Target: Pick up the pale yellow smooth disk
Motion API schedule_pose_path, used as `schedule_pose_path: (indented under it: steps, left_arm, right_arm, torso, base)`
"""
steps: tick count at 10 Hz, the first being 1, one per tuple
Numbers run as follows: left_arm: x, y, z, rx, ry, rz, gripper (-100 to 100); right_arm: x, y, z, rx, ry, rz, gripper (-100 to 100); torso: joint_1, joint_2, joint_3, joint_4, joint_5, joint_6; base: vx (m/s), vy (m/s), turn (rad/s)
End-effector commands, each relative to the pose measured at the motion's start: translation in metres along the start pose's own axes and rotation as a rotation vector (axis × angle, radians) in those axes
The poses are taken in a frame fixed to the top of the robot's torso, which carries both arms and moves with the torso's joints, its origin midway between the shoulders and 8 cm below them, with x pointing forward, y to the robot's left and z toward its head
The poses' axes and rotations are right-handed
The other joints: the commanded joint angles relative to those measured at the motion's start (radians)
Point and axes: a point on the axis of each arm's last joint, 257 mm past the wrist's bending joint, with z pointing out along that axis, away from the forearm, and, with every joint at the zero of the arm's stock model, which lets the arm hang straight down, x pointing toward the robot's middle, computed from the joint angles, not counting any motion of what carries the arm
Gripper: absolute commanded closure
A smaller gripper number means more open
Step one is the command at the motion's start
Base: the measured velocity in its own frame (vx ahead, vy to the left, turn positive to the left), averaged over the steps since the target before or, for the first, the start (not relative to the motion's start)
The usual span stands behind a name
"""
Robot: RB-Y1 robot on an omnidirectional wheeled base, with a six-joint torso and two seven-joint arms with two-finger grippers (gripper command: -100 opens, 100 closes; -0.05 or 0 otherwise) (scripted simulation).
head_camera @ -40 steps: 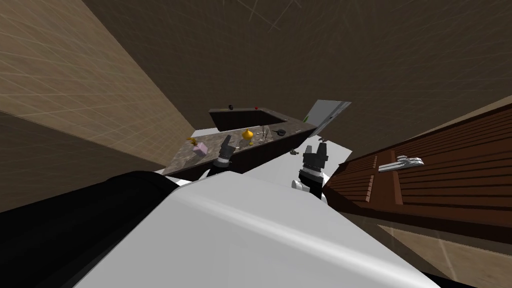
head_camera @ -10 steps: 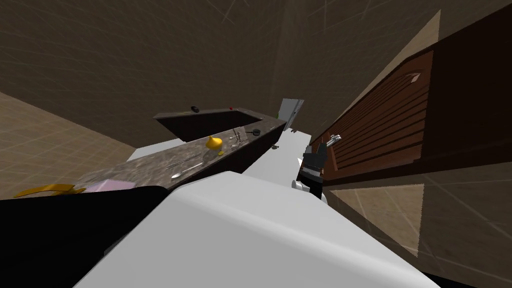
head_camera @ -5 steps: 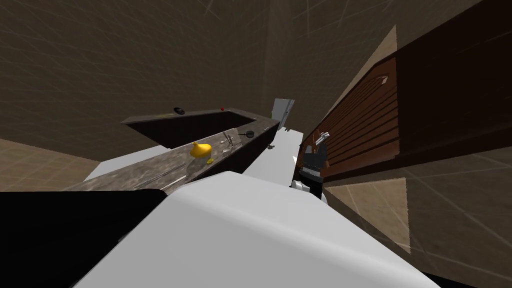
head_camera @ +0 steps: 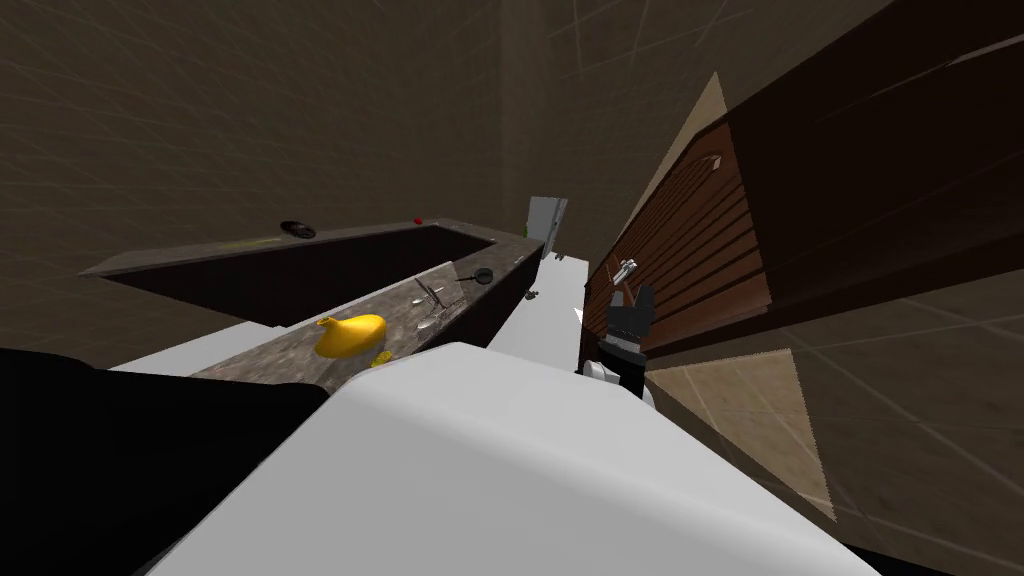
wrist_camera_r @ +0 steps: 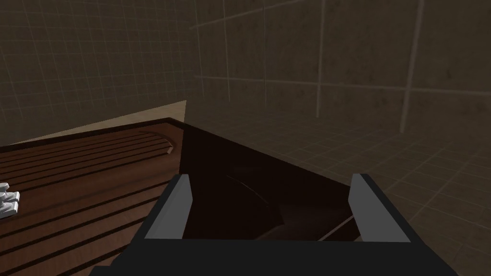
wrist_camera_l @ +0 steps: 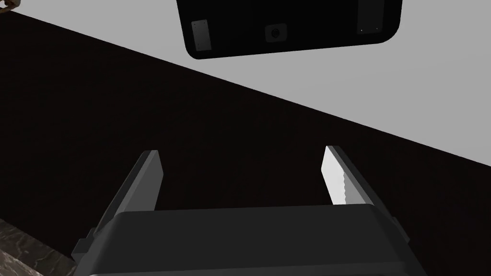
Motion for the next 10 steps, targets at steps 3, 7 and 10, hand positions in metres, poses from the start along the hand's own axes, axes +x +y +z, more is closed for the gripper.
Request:
schedule_pose_path:
  steps: [3,7,10]
  left_arm:
    - [-0.022,0.057,-0.042,-0.169,-0.031,-0.027,-100]
    - [-0.056,0.097,-0.082,-0.315,-0.073,-0.034,-100]
    - [-0.071,0.102,-0.091,-0.351,-0.087,-0.025,-100]
  right_arm:
    - [0.000,0.000,0.000,0.000,0.000,0.000,0]
    - [0.000,0.000,0.000,0.000,0.000,0.000,0]
    - [0.000,0.000,0.000,0.000,0.000,0.000,0]
  torso:
    - [-0.001,-0.001,-0.001,0.000,0.000,0.001]
    - [0.002,-0.001,-0.001,0.000,0.000,0.000]
    - [0.004,0.004,0.002,0.001,0.001,0.001]
  base:
    - [0.225,0.075,-0.307]
    - [0.209,0.126,-0.337]
    - [0.090,0.132,-0.197]
